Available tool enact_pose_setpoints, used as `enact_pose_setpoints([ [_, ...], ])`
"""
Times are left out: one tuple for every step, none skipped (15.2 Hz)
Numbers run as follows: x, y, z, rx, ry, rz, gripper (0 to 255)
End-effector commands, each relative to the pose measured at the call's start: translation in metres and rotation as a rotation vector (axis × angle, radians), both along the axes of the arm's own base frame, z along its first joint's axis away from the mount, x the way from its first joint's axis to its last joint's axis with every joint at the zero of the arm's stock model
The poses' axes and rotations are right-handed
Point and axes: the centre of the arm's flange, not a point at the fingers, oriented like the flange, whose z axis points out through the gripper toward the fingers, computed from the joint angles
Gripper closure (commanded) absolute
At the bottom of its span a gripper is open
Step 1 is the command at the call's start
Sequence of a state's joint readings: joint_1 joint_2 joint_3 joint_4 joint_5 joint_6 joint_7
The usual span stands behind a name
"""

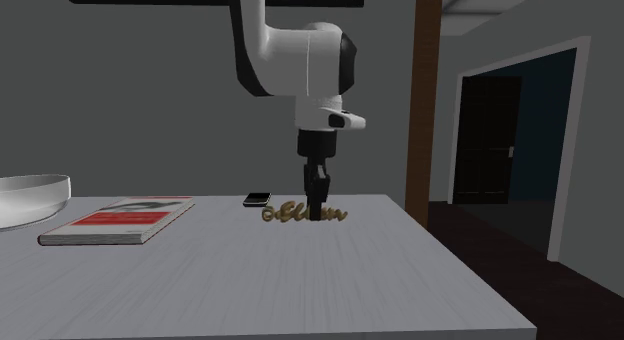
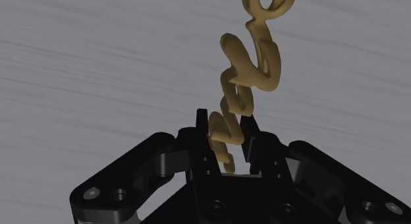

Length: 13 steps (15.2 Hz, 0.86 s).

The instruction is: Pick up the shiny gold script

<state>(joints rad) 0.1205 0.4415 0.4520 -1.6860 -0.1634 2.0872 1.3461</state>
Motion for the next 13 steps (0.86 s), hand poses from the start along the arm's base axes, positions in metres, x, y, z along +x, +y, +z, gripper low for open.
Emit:
enact_pose_setpoints([
  [-0.001, 0.000, 0.011, 0.000, 0.000, 0.000, 255],
  [-0.001, 0.000, 0.016, 0.000, 0.000, 0.000, 255],
  [-0.001, 0.000, 0.021, 0.000, 0.000, 0.000, 255],
  [-0.001, 0.000, 0.027, 0.000, 0.000, 0.000, 255],
  [-0.001, 0.000, 0.032, 0.000, 0.000, 0.000, 255],
  [-0.001, 0.000, 0.037, 0.000, 0.000, 0.000, 255],
  [-0.001, 0.000, 0.042, 0.000, 0.000, 0.000, 255],
  [-0.001, 0.000, 0.048, 0.000, 0.000, 0.000, 255],
  [-0.001, 0.000, 0.053, 0.000, 0.000, 0.000, 255],
  [-0.001, 0.000, 0.058, 0.000, 0.000, 0.000, 255],
  [-0.001, 0.000, 0.064, 0.000, 0.000, 0.000, 255],
  [-0.001, 0.000, 0.064, 0.000, 0.000, 0.000, 255],
  [-0.001, 0.000, 0.064, 0.000, 0.000, 0.000, 255],
])
